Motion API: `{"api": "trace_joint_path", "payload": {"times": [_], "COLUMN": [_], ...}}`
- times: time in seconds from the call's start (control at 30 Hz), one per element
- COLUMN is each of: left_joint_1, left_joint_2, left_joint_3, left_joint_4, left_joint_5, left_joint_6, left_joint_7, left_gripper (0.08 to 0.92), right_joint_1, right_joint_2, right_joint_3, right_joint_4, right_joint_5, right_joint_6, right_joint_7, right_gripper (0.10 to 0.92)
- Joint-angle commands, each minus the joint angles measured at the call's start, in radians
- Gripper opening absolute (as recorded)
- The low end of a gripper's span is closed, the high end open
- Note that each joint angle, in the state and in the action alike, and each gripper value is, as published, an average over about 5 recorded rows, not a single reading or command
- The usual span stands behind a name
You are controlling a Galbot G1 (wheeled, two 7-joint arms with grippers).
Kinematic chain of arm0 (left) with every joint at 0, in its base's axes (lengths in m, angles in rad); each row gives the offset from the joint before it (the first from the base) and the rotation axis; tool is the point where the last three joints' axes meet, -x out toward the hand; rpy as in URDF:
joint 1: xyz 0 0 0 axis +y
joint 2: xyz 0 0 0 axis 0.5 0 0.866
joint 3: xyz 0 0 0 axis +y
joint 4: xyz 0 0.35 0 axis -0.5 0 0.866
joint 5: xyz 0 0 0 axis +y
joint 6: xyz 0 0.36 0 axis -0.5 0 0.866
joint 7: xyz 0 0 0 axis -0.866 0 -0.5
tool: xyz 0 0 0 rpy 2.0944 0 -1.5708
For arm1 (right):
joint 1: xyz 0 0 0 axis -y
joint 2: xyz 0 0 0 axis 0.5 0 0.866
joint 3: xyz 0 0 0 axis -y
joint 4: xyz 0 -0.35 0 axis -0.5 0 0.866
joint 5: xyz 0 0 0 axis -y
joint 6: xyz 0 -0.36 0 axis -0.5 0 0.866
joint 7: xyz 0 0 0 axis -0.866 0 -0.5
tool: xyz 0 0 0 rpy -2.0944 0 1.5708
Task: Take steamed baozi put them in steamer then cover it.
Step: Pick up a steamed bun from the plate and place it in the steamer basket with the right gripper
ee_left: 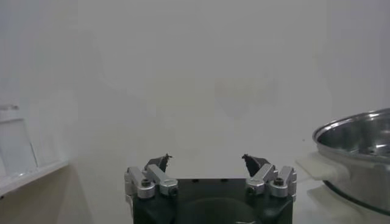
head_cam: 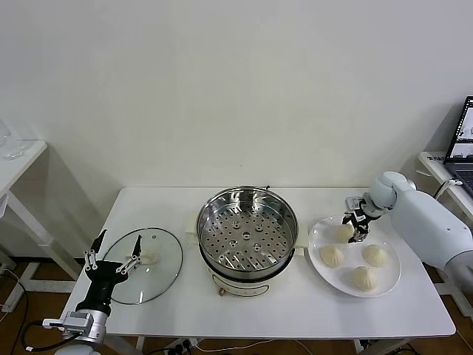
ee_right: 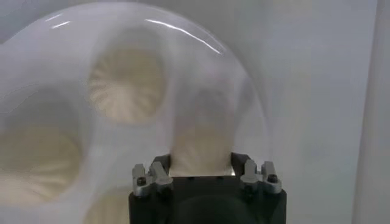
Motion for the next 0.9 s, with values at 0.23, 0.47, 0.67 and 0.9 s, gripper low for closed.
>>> {"api": "trace_joint_path", "payload": {"times": [0.23,0.47,0.67,0.9], "left_joint_1": [0.003,0.008,0.009,0.001], "left_joint_2": [0.004,0.008,0.015,0.022], "left_joint_3": [0.007,-0.001,-0.007,-0.019], "left_joint_4": [-0.016,-0.022,-0.018,-0.001], "left_joint_5": [0.006,0.007,0.006,0.002], "left_joint_6": [0.008,0.009,0.007,0.003], "left_joint_7": [-0.003,-0.002,0.002,0.006], "left_gripper": [0.823,0.823,0.823,0.823], "right_joint_1": [0.559,0.776,0.79,0.659], "right_joint_2": [-0.178,-0.009,0.192,0.345], "right_joint_3": [-0.396,-0.591,-0.664,-0.645], "right_joint_4": [0.536,0.668,0.599,0.446], "right_joint_5": [0.224,0.234,0.172,0.035], "right_joint_6": [0.37,0.496,0.619,0.71], "right_joint_7": [-0.149,-0.118,-0.054,0.027], "right_gripper": [0.679,0.679,0.679,0.679]}}
